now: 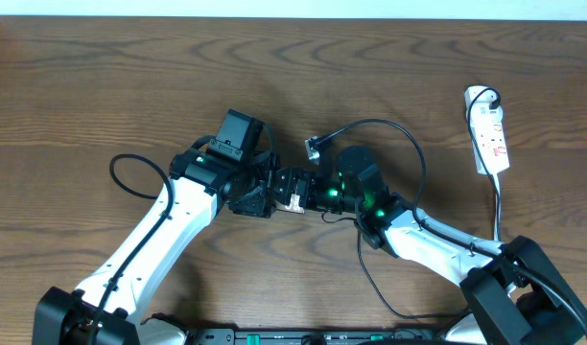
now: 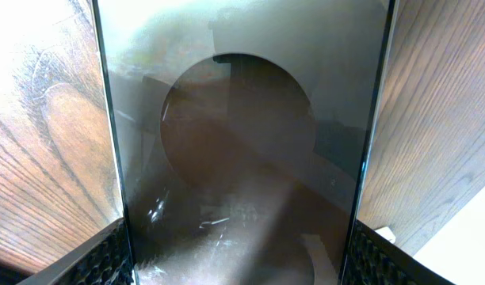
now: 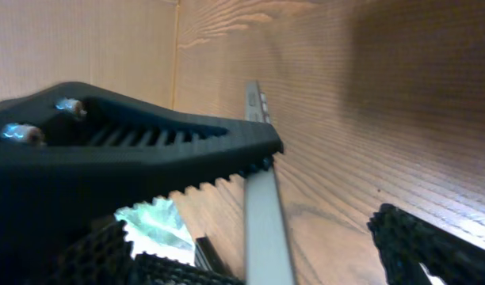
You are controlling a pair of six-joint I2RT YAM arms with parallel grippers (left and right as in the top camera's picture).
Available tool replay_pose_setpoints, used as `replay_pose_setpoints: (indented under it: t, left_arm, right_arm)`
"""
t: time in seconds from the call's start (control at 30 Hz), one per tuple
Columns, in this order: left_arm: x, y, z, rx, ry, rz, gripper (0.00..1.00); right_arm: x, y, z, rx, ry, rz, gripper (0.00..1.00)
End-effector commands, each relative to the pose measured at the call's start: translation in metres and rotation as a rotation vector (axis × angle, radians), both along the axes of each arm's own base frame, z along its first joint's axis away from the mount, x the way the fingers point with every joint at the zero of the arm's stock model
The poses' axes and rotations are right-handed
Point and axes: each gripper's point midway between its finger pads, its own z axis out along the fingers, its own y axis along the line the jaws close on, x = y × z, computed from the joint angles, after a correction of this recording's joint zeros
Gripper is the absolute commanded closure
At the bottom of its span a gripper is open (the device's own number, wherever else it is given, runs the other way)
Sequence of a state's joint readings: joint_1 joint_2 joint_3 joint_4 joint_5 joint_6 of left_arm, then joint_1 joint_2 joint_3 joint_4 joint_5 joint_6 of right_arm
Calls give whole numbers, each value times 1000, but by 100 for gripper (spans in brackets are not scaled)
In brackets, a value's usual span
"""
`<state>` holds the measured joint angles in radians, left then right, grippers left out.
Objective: Plug charger to phone and switch on socket
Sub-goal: 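Grasp the phone's other end with the right gripper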
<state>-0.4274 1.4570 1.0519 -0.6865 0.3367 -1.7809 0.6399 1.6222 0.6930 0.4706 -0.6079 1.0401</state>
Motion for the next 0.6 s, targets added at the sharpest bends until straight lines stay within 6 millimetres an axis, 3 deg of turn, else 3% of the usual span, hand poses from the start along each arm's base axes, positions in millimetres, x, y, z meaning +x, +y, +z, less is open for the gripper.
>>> replay_pose_setpoints:
  t: [0.0,0.13,0.57]
  left_arm:
    - [-5,-16,9,-75,14,-30,93]
    - [-6,-18,10,-90,22,-38,92]
    - [-7,-19,10,-95,25,-41,93]
  right_arm:
    - [-1,6,6,6,-22,12,12]
    - [-1,6,6,-1,-48,22,23]
    - [-1,6,6,-1,-48,22,31]
